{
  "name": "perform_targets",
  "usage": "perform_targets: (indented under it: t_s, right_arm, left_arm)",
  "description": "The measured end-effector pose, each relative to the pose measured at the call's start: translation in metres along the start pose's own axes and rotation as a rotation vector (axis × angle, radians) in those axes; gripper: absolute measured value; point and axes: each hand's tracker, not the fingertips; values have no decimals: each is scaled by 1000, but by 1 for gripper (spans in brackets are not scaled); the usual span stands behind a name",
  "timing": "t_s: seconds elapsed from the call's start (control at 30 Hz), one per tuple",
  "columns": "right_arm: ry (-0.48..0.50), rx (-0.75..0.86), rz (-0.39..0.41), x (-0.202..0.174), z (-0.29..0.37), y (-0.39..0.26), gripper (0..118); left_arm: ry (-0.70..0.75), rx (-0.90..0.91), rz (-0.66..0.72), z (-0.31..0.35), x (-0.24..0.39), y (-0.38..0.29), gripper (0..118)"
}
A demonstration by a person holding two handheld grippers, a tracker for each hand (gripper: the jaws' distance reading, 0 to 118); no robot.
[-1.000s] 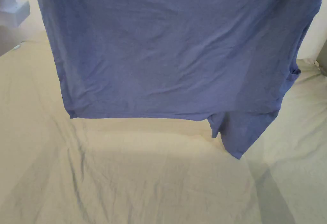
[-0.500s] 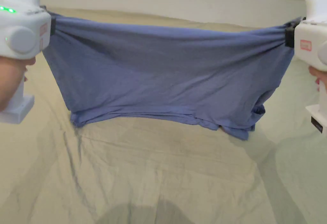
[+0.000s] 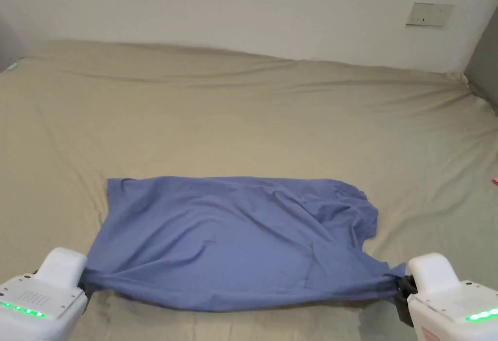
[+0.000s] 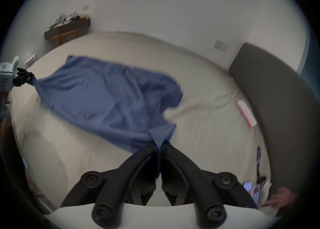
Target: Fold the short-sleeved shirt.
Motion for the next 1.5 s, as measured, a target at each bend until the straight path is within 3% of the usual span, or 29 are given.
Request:
perform_targets:
  t_s: [0.17,0.33,0.63,1.07,1.1,1.13,1.17,1.2,1.23,1.27,1.3,1.5]
  right_arm:
    - [85,-182,-70,-1,6,-65,6]
    - [135,-252,-142,12,16,-98,6]
    - [198,-451,-152,4,52,-116,6]
    - [164,-479,-144,-22,34,-133,6]
    - [165,-478,-146,-19,32,-133,7]
    - [163,-469,-148,-19,32,-133,17]
    - [157,-447,-155,-19,33,-132,39]
    - [139,-425,-157,-15,33,-129,73]
    - [100,-399,-145,-12,34,-126,101]
    - [94,-366,-144,-10,35,-120,105]
    - [65,-313,-145,-7,39,-113,105]
    - [-15,56,-222,6,88,-30,105]
  left_arm:
    - [-21,-124,-60,23,2,-48,0]
    - [-66,-227,-77,38,-6,-82,0]
    - [-152,-384,-237,54,4,-113,0]
    - [-155,-395,-216,49,8,-113,0]
    - [-152,-390,-221,49,9,-114,4]
    - [-148,-383,-225,49,9,-113,14]
    - [-141,-372,-221,49,9,-112,32]
    - [-132,-357,-194,50,8,-109,57]
    - [-120,-339,-154,51,6,-105,89]
    - [-120,-322,-105,51,3,-100,106]
    - [-135,-294,-43,52,-1,-94,113]
    - [-152,73,269,96,-14,-21,114]
